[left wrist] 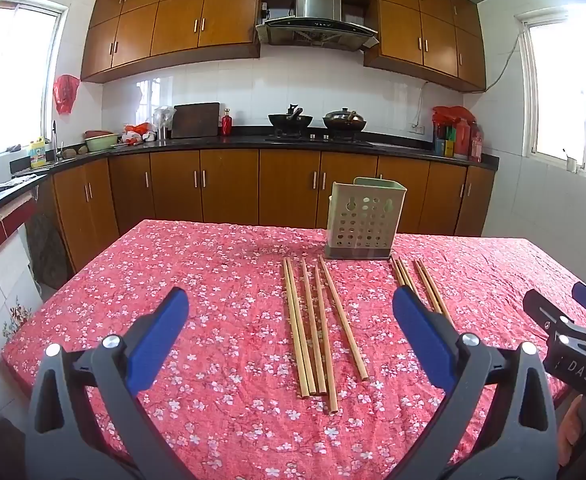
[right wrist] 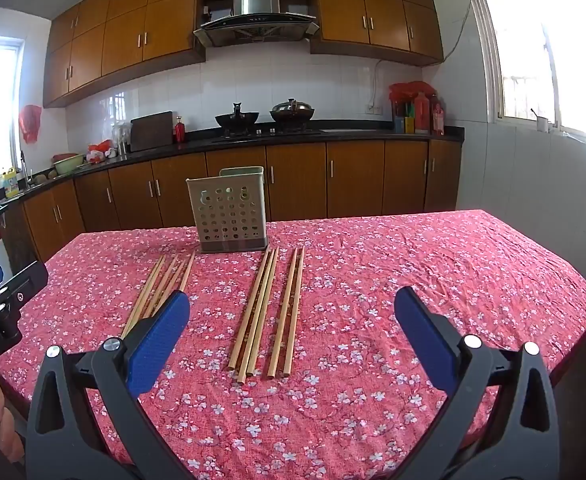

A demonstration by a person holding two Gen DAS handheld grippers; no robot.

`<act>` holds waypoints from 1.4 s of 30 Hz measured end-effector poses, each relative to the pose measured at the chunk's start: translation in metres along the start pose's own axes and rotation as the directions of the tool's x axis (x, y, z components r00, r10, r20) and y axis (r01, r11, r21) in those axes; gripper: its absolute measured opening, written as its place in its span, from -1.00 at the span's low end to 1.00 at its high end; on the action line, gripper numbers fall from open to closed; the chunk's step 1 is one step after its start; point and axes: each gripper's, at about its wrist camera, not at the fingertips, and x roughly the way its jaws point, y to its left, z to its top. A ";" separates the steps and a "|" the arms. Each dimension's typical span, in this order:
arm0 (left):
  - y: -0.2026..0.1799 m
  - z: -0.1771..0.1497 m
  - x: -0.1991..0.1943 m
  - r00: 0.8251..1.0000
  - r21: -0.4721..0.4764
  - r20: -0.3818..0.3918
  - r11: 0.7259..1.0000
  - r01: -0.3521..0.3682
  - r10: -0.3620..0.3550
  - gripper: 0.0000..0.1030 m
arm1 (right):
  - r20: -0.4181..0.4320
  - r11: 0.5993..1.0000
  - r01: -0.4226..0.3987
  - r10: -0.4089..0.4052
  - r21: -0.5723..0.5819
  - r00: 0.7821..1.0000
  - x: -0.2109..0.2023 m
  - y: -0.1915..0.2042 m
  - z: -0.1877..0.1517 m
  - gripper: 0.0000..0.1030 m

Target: Organize utensils

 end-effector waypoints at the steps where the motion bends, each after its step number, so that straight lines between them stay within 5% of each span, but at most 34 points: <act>1: 0.000 0.000 0.000 1.000 -0.001 0.002 1.000 0.000 0.000 0.92 | 0.000 1.000 -0.001 0.001 0.001 1.000 0.000 0.000 0.000 0.97; 42: -0.001 0.000 0.000 1.000 0.000 0.000 1.000 0.001 -0.001 0.92 | 0.000 1.000 -0.002 0.002 0.003 1.000 0.000 0.000 0.000 0.97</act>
